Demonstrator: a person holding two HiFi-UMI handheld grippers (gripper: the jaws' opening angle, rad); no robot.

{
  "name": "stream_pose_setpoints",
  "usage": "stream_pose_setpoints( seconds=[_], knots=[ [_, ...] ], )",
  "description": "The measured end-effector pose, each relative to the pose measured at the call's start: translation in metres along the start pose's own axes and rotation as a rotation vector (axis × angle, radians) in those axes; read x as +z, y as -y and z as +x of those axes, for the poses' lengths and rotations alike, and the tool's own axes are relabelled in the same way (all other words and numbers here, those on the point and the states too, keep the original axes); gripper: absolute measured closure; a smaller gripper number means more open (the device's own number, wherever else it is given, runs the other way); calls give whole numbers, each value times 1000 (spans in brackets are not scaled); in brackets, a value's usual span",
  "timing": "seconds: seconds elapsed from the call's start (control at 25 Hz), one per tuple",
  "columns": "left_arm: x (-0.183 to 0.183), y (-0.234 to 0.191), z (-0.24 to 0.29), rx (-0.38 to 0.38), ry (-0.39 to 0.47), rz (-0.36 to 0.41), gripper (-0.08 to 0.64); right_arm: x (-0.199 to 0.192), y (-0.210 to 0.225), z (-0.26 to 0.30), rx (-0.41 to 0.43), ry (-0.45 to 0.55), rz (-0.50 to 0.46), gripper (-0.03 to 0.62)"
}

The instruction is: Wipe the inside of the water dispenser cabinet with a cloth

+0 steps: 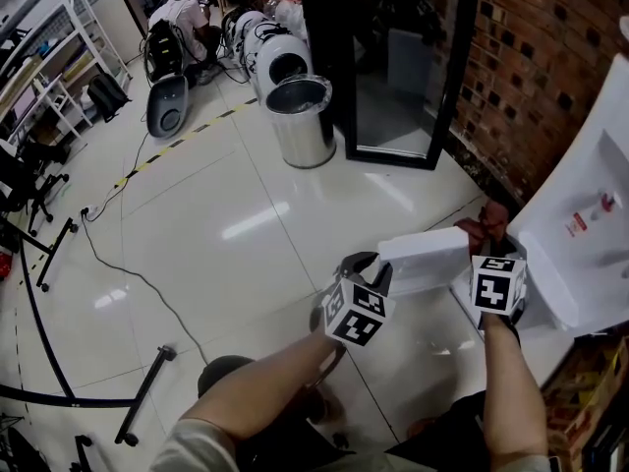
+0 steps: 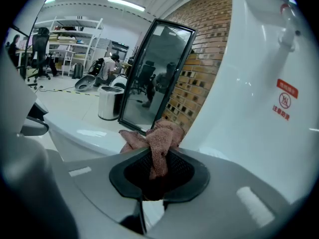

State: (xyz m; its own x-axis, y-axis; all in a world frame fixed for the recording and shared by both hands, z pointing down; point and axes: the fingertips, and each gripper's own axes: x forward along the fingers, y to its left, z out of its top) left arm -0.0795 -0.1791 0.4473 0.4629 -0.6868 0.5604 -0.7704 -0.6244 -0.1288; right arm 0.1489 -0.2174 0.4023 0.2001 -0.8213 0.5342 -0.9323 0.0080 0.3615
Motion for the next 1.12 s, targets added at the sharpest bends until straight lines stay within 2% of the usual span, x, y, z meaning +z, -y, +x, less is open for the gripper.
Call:
stream_pose_setpoints(
  seconds=[0.56, 0.8, 1.12],
  knots=[
    [0, 2, 0, 0, -3, 20, 456, 2, 1, -2, 21, 21, 40, 520],
    [-1, -4, -8, 17, 4, 27, 472, 20, -7, -14, 48, 80, 57, 520],
    [2, -19, -23, 65, 36, -7, 510, 43, -28, -38, 118, 172, 53, 520]
  ],
)
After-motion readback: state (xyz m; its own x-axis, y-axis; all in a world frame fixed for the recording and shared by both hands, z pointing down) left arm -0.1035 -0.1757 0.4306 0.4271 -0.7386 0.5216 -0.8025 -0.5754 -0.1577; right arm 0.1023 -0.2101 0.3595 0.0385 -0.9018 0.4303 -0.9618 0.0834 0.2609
